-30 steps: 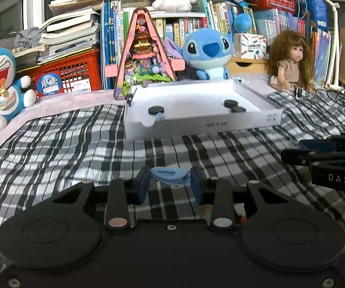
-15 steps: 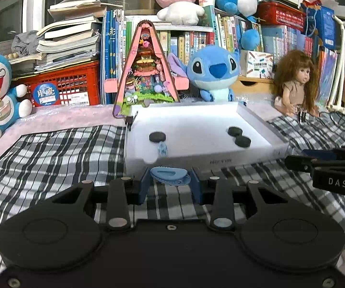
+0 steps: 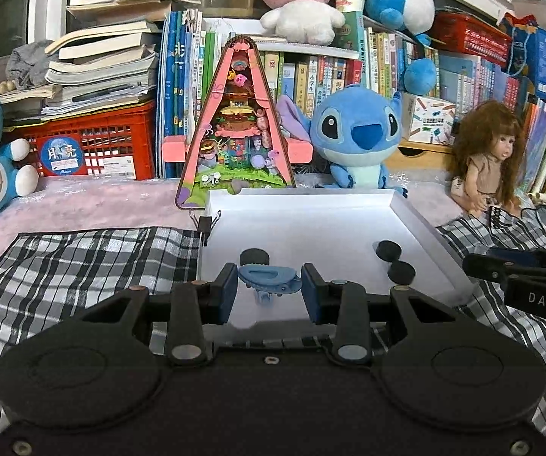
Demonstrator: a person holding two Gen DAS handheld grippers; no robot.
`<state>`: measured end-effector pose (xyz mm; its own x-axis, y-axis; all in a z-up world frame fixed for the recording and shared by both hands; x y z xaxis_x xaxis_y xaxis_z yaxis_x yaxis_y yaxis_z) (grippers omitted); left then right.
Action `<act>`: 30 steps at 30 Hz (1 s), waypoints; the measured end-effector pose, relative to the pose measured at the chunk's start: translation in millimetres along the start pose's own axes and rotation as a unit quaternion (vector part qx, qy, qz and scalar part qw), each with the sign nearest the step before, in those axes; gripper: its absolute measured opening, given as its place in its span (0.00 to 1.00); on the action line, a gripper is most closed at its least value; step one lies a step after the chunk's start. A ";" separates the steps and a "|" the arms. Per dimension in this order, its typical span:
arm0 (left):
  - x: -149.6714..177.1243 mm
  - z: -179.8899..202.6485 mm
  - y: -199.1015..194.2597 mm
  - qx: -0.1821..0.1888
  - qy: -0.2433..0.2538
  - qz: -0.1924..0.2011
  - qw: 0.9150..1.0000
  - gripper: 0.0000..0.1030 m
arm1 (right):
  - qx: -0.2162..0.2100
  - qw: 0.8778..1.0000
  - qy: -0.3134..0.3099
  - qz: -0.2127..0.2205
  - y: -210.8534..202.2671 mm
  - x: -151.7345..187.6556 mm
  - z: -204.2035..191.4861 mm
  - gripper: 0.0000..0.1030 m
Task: Organize rigid objects
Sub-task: 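Carry the blue piece and clear cup over the white tray with both tools, then lower into the tray and open the left tool while the right tool releases the cup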
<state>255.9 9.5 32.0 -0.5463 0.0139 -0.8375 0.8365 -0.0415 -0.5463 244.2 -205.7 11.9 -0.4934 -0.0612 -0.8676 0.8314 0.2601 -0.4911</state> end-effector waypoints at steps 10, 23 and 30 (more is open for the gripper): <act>-18.7 8.4 43.2 0.016 -0.023 -0.036 0.999 0.33 | -0.009 0.999 0.031 -0.021 33.7 -23.6 11.0 0.39; -32.8 8.8 122.3 0.018 -0.055 -0.112 0.992 0.33 | -0.016 0.993 0.073 -0.086 100.1 -42.9 30.6 0.39; -31.9 4.1 153.4 -0.002 -0.063 -0.127 0.990 0.33 | -0.009 0.991 0.067 -0.113 134.0 -44.4 31.4 0.39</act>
Point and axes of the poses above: each gripper's, at about its wrist camera, not at the fingertips, and y roughly the way its jaws point, z to its right, x to its underside, the point moved 9 cm from there along y, roughly the way its jaws point, and after that the axes turned 5 degrees about -x, right-handed, at the moved point
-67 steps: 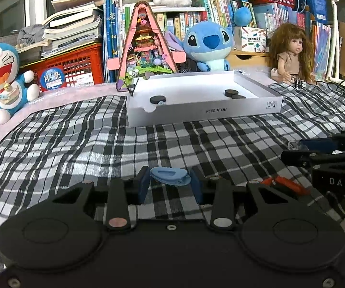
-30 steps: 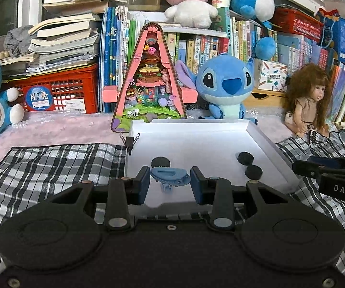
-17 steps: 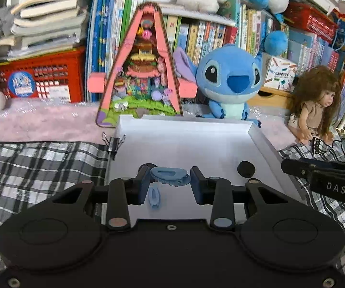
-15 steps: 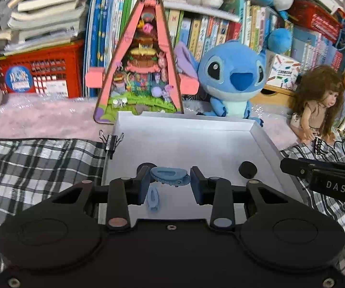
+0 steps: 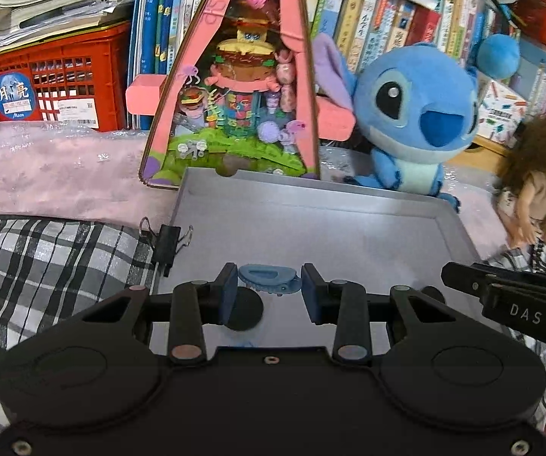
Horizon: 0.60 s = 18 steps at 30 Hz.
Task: Organize rigid objects
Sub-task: 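Lower into the tray and open the left tool while the right tool releases the cup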
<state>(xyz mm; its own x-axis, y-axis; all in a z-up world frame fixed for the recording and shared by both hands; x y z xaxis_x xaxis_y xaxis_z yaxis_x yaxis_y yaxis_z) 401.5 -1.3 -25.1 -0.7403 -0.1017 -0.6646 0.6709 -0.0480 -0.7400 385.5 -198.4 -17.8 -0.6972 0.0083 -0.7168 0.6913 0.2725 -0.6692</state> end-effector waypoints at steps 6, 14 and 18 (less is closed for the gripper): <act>-0.9 0.2 11.4 -0.004 0.005 -0.007 1.000 0.33 | 0.008 1.000 -0.010 -0.018 22.2 0.8 -0.7 0.40; -0.2 1.5 27.3 -0.012 0.012 -0.006 1.000 0.33 | 0.003 1.000 0.003 -0.011 34.6 -0.3 6.3 0.40; 0.6 -0.3 33.7 -0.014 0.008 -0.009 1.000 0.33 | -0.002 1.000 0.004 -0.006 38.6 -1.5 7.1 0.40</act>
Point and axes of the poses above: each gripper's, at about its wrist camera, not at the fingertips, and y roughly the way its jaws point, z to its right, x to its underside, the point moved 9 cm from there along y, roughly the way its jaws point, and after that the axes turned 5 degrees about -x, right-handed, at the moved point
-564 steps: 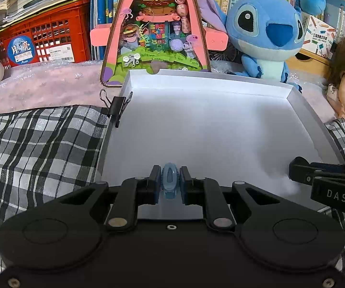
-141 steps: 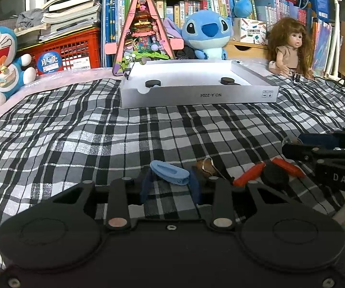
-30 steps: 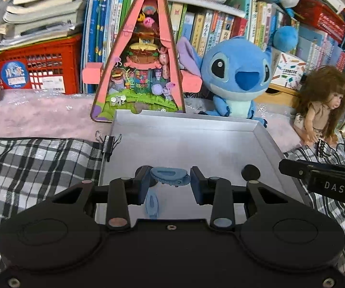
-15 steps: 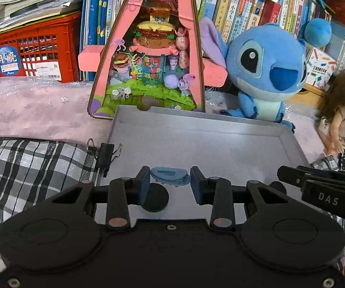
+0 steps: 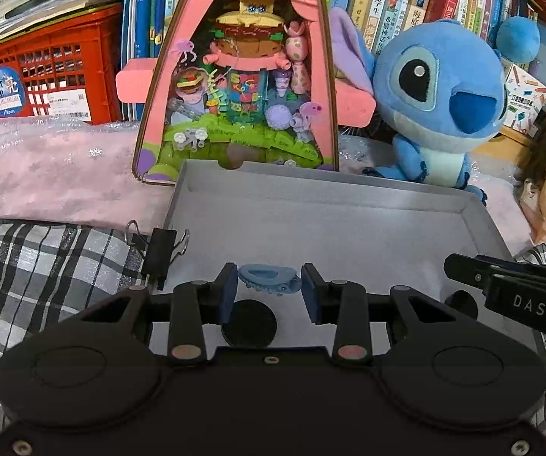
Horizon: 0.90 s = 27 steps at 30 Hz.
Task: Organize rigid objects
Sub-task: 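Lower into the tray and open the left tool while the right tool releases the cup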
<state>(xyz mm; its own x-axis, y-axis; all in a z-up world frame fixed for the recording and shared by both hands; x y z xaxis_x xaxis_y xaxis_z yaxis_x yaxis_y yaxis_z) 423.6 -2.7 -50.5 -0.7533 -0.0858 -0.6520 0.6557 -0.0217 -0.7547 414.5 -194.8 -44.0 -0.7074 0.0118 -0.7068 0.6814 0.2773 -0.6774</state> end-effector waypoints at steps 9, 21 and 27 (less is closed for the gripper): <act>1.5 -1.4 8.1 -0.008 0.007 0.000 1.000 0.33 | 0.007 1.000 -0.008 -0.007 7.7 0.8 0.6 0.40; 2.6 -3.2 12.4 -0.017 0.011 0.003 1.000 0.34 | 0.013 1.000 -0.013 -0.007 13.2 3.0 -0.9 0.40; 2.4 -2.3 13.6 -0.022 0.019 0.006 1.000 0.34 | 0.022 1.000 -0.017 -0.007 16.9 5.1 -0.3 0.40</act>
Point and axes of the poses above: each gripper's, at about its wrist camera, not at the fingertips, and y roughly the way its jaws point, z to its right, x to its underside, the point moved 9 cm from there along y, roughly the way its jaws point, and after that the axes turned 5 degrees about -x, right-handed, at the moved point
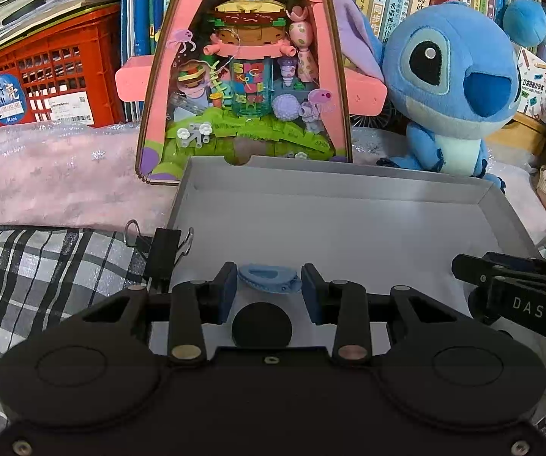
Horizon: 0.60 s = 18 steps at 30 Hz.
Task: Organize rigid objects
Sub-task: 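Lower into the tray and open the left tool while the right tool releases the cup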
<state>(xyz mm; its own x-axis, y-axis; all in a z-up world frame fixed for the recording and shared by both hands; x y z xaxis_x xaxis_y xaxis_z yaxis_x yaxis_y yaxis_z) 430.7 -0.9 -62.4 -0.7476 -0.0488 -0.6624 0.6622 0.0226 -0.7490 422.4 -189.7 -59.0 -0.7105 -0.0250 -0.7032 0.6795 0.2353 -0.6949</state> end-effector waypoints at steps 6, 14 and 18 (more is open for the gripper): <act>0.7 -0.4 -0.1 -0.003 0.003 0.004 1.000 0.34 | 0.003 1.000 -0.005 0.005 0.3 -0.3 -2.8 0.39; 1.0 -1.9 0.8 -0.008 0.004 0.003 1.000 0.43 | 0.010 1.000 -0.012 0.010 0.5 0.4 -5.8 0.42; 2.4 -3.2 -0.5 -0.012 0.005 0.003 1.000 0.48 | 0.008 1.000 -0.008 0.016 -1.1 1.2 -4.9 0.54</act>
<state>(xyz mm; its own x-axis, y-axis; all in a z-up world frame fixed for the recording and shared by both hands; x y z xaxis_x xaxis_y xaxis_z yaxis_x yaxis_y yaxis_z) 428.4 2.2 -63.7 -0.7443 -0.0377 -0.6668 0.6653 0.0462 -0.7452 419.8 -185.2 -58.3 -0.6859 -0.0343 -0.7268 0.7043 0.2199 -0.6750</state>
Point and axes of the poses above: each gripper's, at about its wrist camera, not at the fingertips, and y roughly the way its jaws point, z to its right, x to its underside, the point moved 9 cm from there along y, roughly the way its jaws point, and after that the axes turned 5 degrees about -x, right-handed, at the moved point
